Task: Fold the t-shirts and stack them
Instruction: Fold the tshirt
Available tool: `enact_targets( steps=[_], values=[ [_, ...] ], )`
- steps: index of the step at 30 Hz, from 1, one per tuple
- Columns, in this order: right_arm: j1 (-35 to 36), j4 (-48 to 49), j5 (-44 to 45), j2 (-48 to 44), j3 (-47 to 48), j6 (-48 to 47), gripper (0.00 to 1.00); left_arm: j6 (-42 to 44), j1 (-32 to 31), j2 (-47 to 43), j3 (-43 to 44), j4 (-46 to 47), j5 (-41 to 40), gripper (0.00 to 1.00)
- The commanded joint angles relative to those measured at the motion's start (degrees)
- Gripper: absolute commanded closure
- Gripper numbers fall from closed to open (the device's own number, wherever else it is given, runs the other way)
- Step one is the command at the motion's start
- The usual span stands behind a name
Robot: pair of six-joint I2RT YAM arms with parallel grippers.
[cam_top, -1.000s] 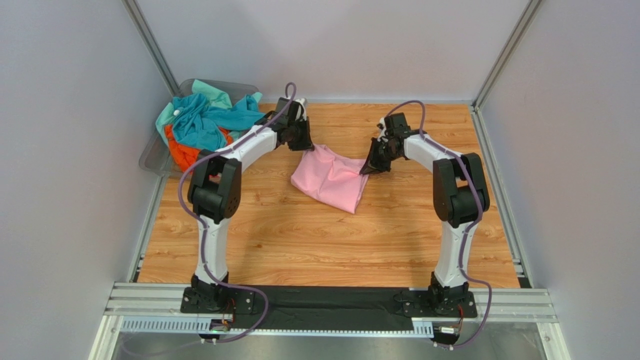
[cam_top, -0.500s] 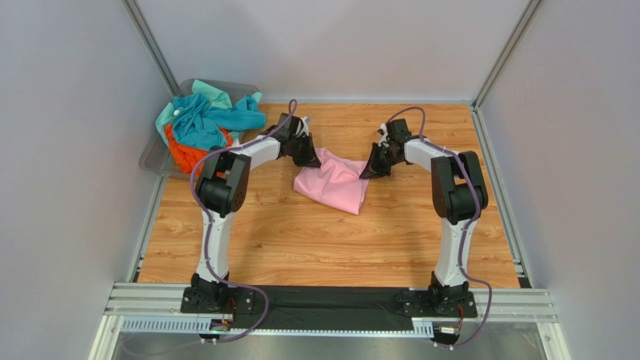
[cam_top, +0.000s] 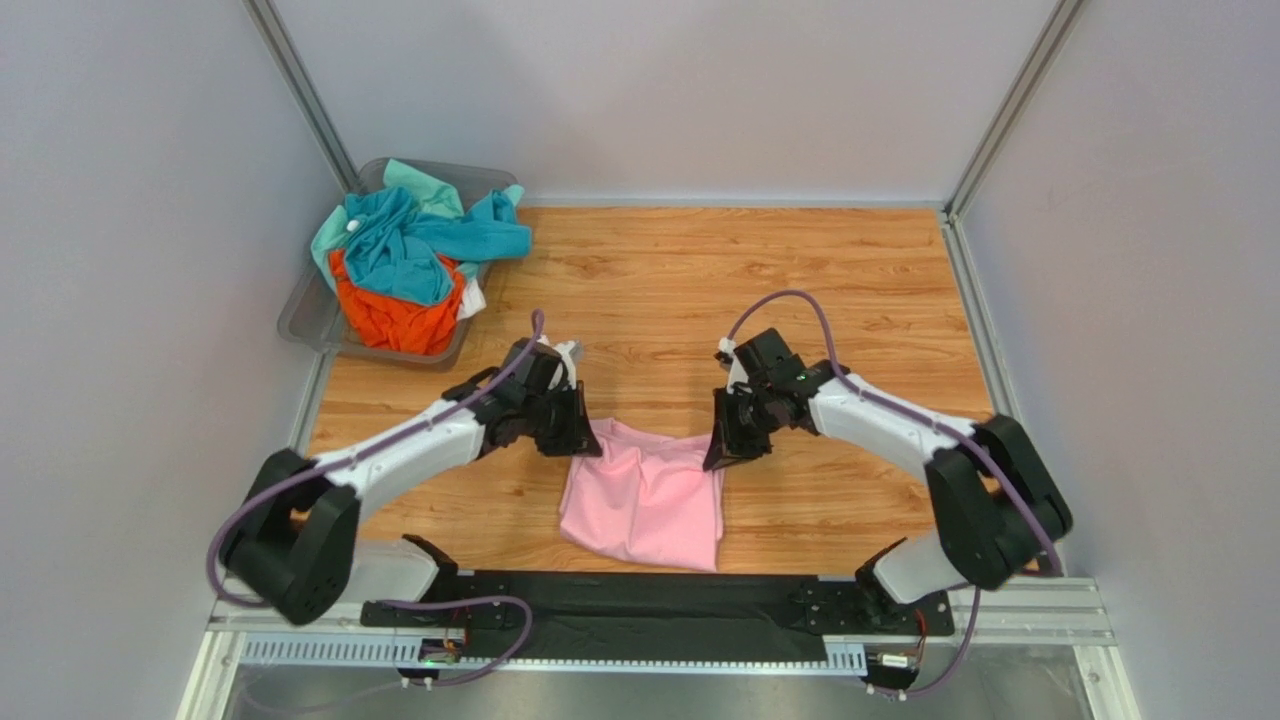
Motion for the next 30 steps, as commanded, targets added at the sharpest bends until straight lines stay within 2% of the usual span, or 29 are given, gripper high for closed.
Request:
enact_targets(
  steps=[1,5,8,12,17,24,30],
  values=[
    [2.92,-2.1,4.25,-11.73,-0.88,2.97,1.0,-3.85,-1.65,-11.43,-3.41,-2.58,-5.36,1.0],
    [4.5,-5.62,4.26,-19.58,-1.32,4.29,1.0,-5.35,-1.91,-27.76,-5.97,-5.74,-7.56,1.0],
    [4.59,-6.94,3.29,-24.24,-1.58,5.26,1.0,-5.09,-1.91,-35.68,-5.8,-9.08,-8.88,1.0],
    [4.51,-8.61,4.69,-28.46,-0.53,5.43,1.0,-5.0,-1.91,-40.64,-5.44,-10.76,-12.39,1.0],
    [4.24,-10.19,7.06,-28.99,2.28,4.47,1.0,-3.68,-1.91,-37.84,-2.55,-12.69,-17.48,1.0],
    [2.14,-10.19,7.25,-26.8,7.02,2.36,1.0,-0.87,-1.91,-32.47,3.34,-10.76,-20.57,1.0],
    [-1.81,-9.84,5.75,-20.65,11.33,0.08,1.0,1.24,-1.56,-23.78,7.03,-7.34,-24.35,1.0]
  ],
)
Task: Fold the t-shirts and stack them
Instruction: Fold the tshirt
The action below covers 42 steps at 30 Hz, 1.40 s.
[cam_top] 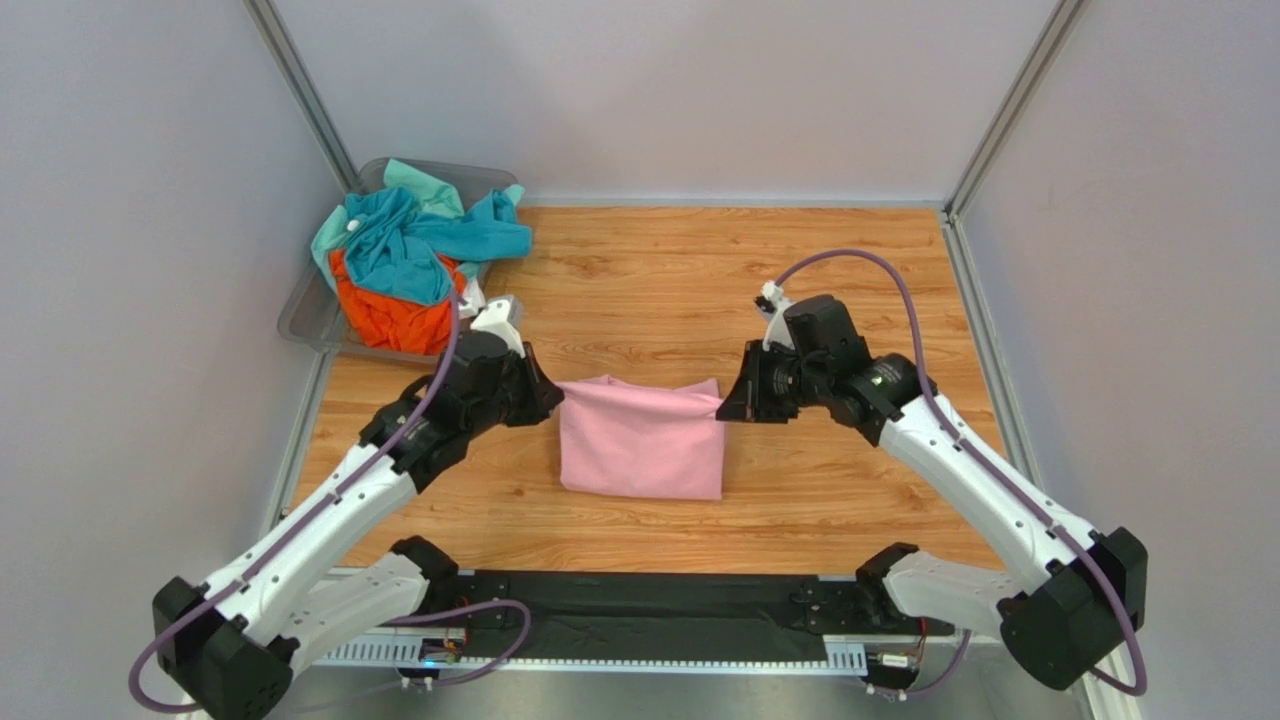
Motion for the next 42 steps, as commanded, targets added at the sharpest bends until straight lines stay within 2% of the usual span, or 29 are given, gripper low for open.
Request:
enact_targets(
  steps=[1,4,10,18,25,27,28,29,30,33,34,35,36,37,38,39,40,42],
  values=[
    [-3.11,0.71,-0.46,4.48,3.99,-2.2,1.0,3.1,1.01,5.38,4.1,3.55,-4.22,1.0],
    [-5.66,3.61,-1.86,9.59,5.05,-2.9,1.0,3.72,3.99,14.68,6.74,6.01,-2.38,1.0],
    [-9.18,8.1,-6.26,21.35,8.3,-5.36,1.0,5.73,7.96,26.64,11.05,9.0,-0.27,1.0],
    [-12.08,11.26,-5.3,34.98,14.72,-5.01,1.0,8.02,11.3,37.38,16.67,11.38,0.7,1.0],
    [-12.26,12.41,-5.38,42.03,19.02,-6.24,1.0,8.29,12.36,45.73,20.28,11.46,1.67,1.0],
    [-12.52,12.41,-5.3,44.05,20.6,-6.42,0.97,8.29,12.62,47.84,21.68,11.12,1.58,1.0],
    [-12.7,12.41,-5.38,44.66,21.05,-6.42,0.93,8.37,12.71,48.37,22.3,10.24,1.75,1.0],
    [-12.87,12.41,-5.73,45.45,21.66,-6.59,0.89,8.37,12.88,48.9,23.44,9.8,1.75,0.98],
    [-12.96,12.41,-5.82,45.63,22.27,-6.94,0.77,8.63,12.89,49.69,24.06,8.58,1.84,0.91],
    [-12.87,10.57,-6.61,45.64,24.82,-7.56,0.64,9.25,12.89,49.52,26.52,6.2,1.93,0.68],
    [-12.87,9.61,-7.4,45.2,25.61,-7.82,0.48,9.43,12.89,49.09,26.87,5.23,2.19,0.6],
    [-12.79,9.25,-7.67,43.72,25.53,-7.91,0.42,9.6,12.89,48.3,27.05,4.96,2.19,0.42],
    [-12.7,8.98,-7.84,42.57,25.27,-8.09,0.27,9.69,12.89,46.29,26.88,4.61,2.19,0.35],
    [-12.61,8.63,-8.02,41.25,24.75,-8.09,0.18,9.6,12.89,45.14,26.7,4.35,4.28,0.3],
    [-12.35,8.72,-8.45,38.2,23.0,-8.09,0.0,9.52,12.8,43.73,25.92,4.08,5.0,0.2],
    [-11.91,8.63,-8.46,36.43,21.94,-8.0,0.0,9.08,12.8,40.85,25.13,4.08,5.7,0.13],
    [-11.56,8.72,-8.46,34.67,20.71,-7.91,0.0,8.82,12.71,39.34,24.25,4.26,7.1,0.03],
    [-9.37,9.24,-8.81,29.48,16.41,-7.56,0.0,7.94,12.54,34.78,21.44,3.91,9.04,0.0]
  ],
)
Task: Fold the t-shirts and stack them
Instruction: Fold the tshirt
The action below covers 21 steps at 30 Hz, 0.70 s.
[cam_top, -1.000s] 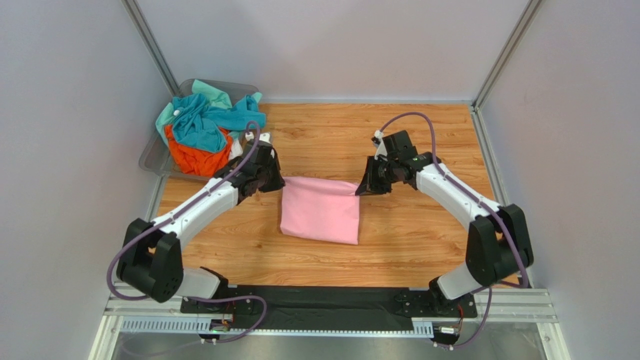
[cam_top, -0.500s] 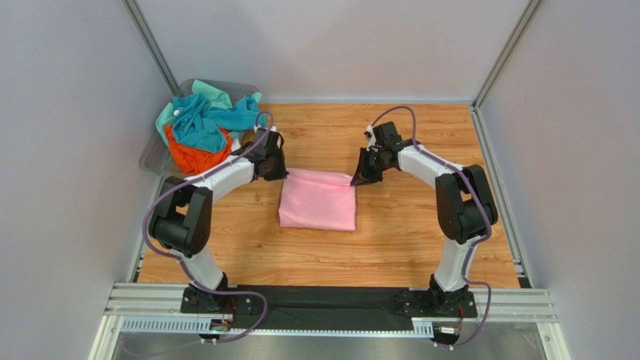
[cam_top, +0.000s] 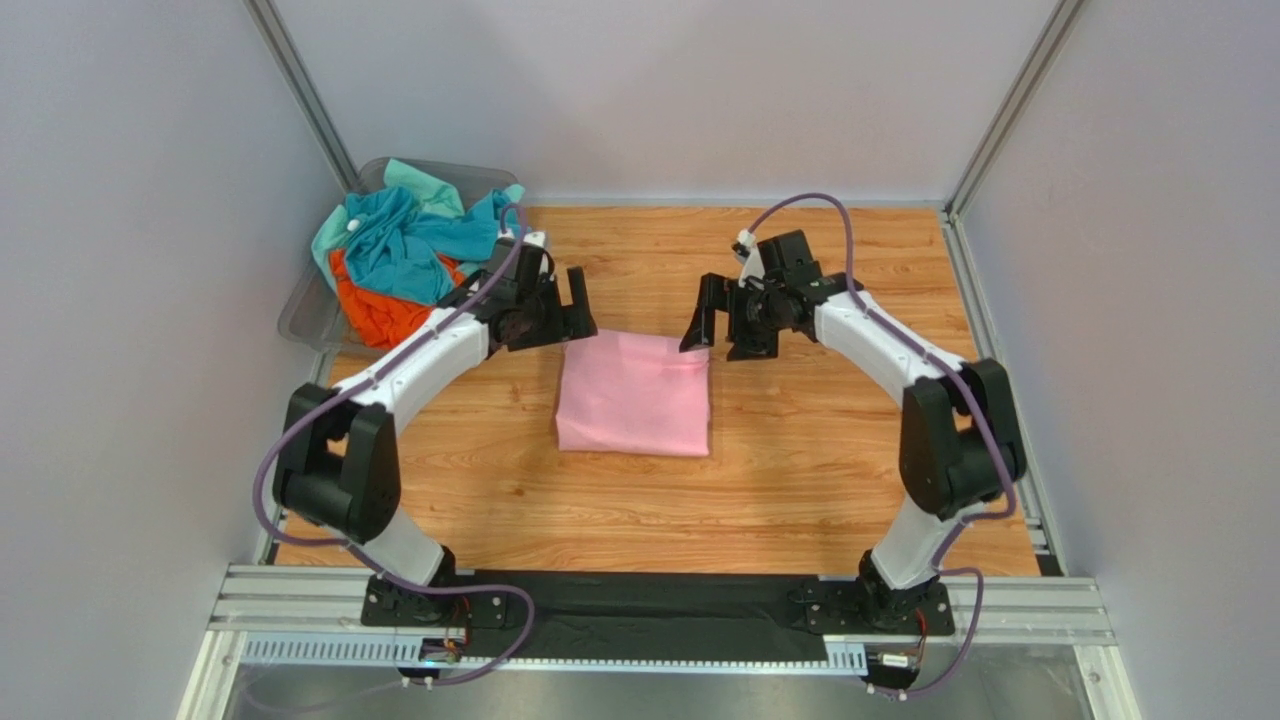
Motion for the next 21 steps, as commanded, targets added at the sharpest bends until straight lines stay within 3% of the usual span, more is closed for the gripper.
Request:
enact_targets(
  steps=[1,7,11,15,21],
  values=[
    [3.4,0.52,-2.64,-10.26,-4.82,-0.07,0.0,-0.83,-0.05,-10.09,-3.13,-0.92,4.78,0.0],
    [11.4,13.33,-8.17,-20.3,-19.68,6.87,0.0,-4.6,-5.5,-20.38,-15.26,3.29,11.98,0.0],
    [15.71,15.03,-7.93,-16.27,-20.31,6.62,0.0,-7.94,-6.3,-21.62,-23.43,10.05,16.83,0.0],
    [15.81,16.17,-6.17,-11.26,-20.31,7.58,0.0,-8.39,-6.38,-18.46,-25.64,11.81,19.55,0.0],
    [15.19,16.44,-3.27,-5.72,-21.63,6.88,0.0,-7.6,-6.38,-15.47,-28.54,11.38,14.38,0.0]
  ],
)
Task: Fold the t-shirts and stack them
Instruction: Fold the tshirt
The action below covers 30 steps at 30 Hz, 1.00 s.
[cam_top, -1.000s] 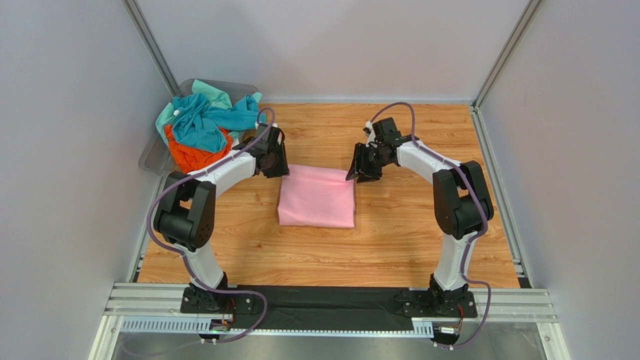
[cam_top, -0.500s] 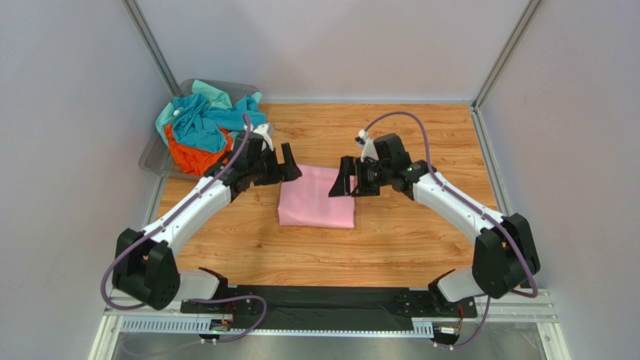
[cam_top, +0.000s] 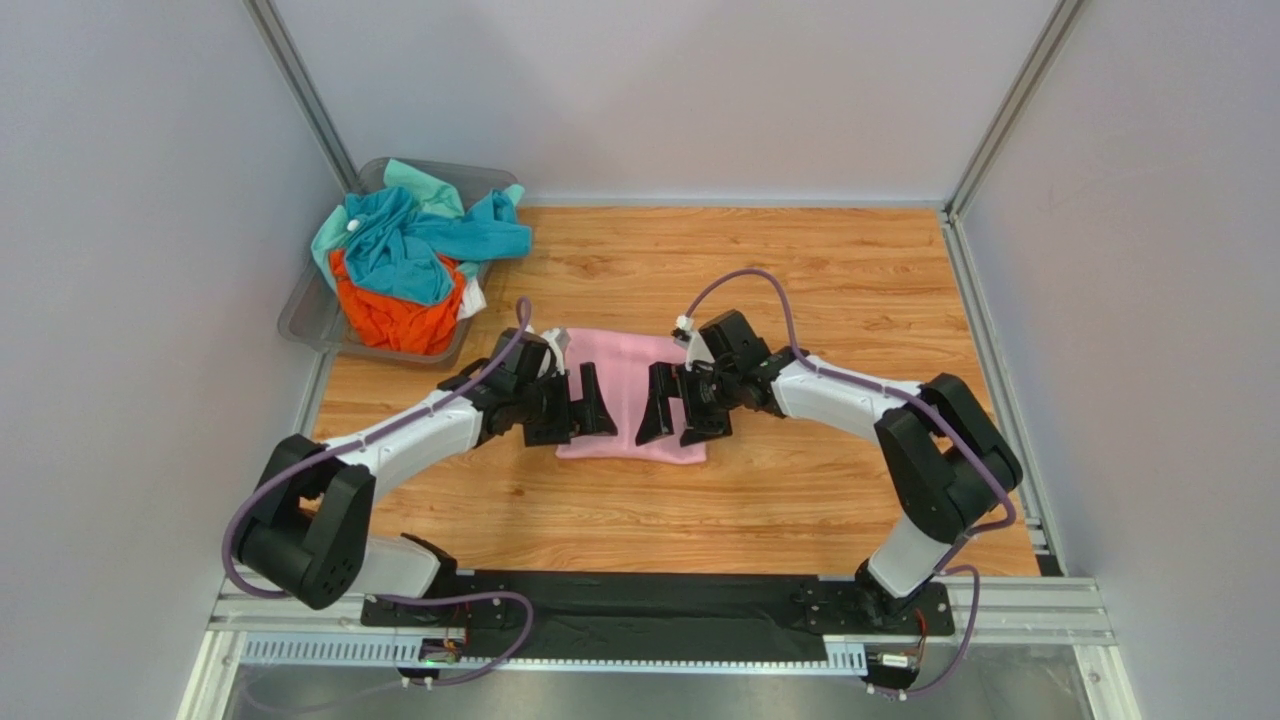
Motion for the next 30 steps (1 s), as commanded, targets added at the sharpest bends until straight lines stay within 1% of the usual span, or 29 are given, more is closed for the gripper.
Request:
enact_targets(
  steps=[1,5,7,10,11,15,18,20,21,23,24,25,27,28,30],
  values=[
    [-0.72,2.88,2.33,1.89,-1.23,0.47,0.0,-0.17,0.09,1.62,-0.13,2.42,-1.82,0.0],
    [-1.69,2.27,3.21,1.55,-2.29,-0.05,0.0,0.71,0.09,3.56,-0.39,0.23,-3.05,0.0],
    [-1.95,0.96,3.3,0.5,-2.03,-0.49,0.0,0.36,0.09,3.13,-1.0,-0.92,-4.2,0.0],
    [-1.95,-1.94,3.12,-2.31,-0.27,-1.54,0.0,0.45,0.09,-0.29,-0.75,-2.58,-5.25,0.0],
    [-2.04,-2.65,3.03,-3.37,0.34,-2.16,0.0,0.62,0.09,-2.74,-0.31,-4.24,-5.69,0.0],
    [-2.04,-6.77,3.91,-8.29,4.9,-3.74,0.0,2.03,0.17,-9.08,3.46,-9.17,-10.26,0.0],
    [-2.56,-7.31,4.7,-7.87,8.5,-3.92,0.0,3.43,0.09,-10.85,7.24,-9.71,-12.36,0.0],
    [-3.09,-7.31,5.14,-6.29,10.71,-3.83,0.0,4.4,0.17,-8.84,9.0,-8.57,-14.29,0.0],
    [-3.44,-7.22,5.32,-4.01,11.76,-3.92,0.0,4.84,0.35,-7.44,10.14,-8.48,-14.92,0.0],
    [-5.11,-7.31,4.97,-1.19,15.63,-4.01,0.0,5.81,0.96,-1.91,14.53,-8.39,-15.19,0.0],
    [-5.73,-7.22,4.44,1.95,17.03,-4.01,0.0,5.98,1.92,0.29,16.11,-8.48,-14.32,0.0],
    [-6.86,-7.31,2.7,3.38,19.48,-4.09,0.0,6.07,2.37,4.49,18.83,-7.61,-13.26,0.0],
    [-7.92,-7.05,1.2,7.67,21.87,-4.36,0.0,6.07,3.16,8.47,21.22,-6.38,-9.92,0.0],
    [-8.8,-7.13,1.01,9.09,24.05,-5.05,0.0,6.33,3.25,12.05,23.23,-5.24,-9.13,0.0],
    [-10.64,-7.13,0.84,13.3,25.91,-4.89,0.0,6.51,3.86,15.41,25.87,-4.35,-8.77,0.0]
  ],
)
